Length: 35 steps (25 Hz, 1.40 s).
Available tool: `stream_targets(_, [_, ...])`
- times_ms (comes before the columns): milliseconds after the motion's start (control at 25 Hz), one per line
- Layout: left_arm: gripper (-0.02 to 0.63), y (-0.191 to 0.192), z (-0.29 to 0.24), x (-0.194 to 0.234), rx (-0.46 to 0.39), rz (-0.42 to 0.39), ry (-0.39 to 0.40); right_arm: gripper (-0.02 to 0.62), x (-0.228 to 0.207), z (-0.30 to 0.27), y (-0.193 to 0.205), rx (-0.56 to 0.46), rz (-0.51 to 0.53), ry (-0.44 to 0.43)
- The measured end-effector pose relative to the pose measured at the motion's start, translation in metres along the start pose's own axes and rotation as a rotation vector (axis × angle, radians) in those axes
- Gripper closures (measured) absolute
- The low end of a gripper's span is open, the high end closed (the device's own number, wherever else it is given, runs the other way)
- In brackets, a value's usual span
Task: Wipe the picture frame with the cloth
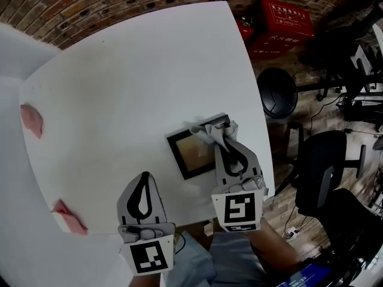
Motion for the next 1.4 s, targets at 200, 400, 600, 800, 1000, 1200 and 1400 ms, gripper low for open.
stream_targets(200, [0.597,-0.005,-0.004,-0.009,-0.015,-0.015,0.013,0.565,-0.009,0.005,-0.001,-0.014,-0.008,0.014])
stream_targets(400, [0.597,-0.009,-0.007,-0.019,-0.019,-0.025,0.022,0.565,-0.023,0.009,0.006,-0.019,-0.009,0.033])
stream_targets(600, [0.597,-0.01,-0.005,-0.031,-0.028,-0.036,0.021,0.565,-0.042,0.018,0.014,-0.034,-0.003,0.064])
stream_targets(800, [0.597,-0.017,0.01,-0.047,-0.064,-0.023,0.001,0.565,-0.062,0.042,0.01,-0.072,-0.028,0.081])
stream_targets(1000, [0.597,-0.032,0.036,-0.056,-0.124,-0.013,-0.03,0.565,-0.067,0.069,-0.013,-0.138,-0.016,0.076])
stream_targets(1200, [0.597,-0.043,0.058,-0.047,-0.172,0.003,-0.097,0.565,-0.057,0.076,-0.043,-0.208,0.029,0.038])
stream_targets(1400, [0.597,-0.049,0.076,-0.022,-0.189,0.028,-0.169,0.565,-0.031,0.067,-0.075,-0.251,0.071,-0.029])
Point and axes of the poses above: the fingertips, and each gripper's own axes: z backward along the fingers, x to its left, y out of its underside, the point moved 8 cm from there along z, backward along the fingers, and after that the axes turned 2 degrees about -y, right-handed, at the moved point
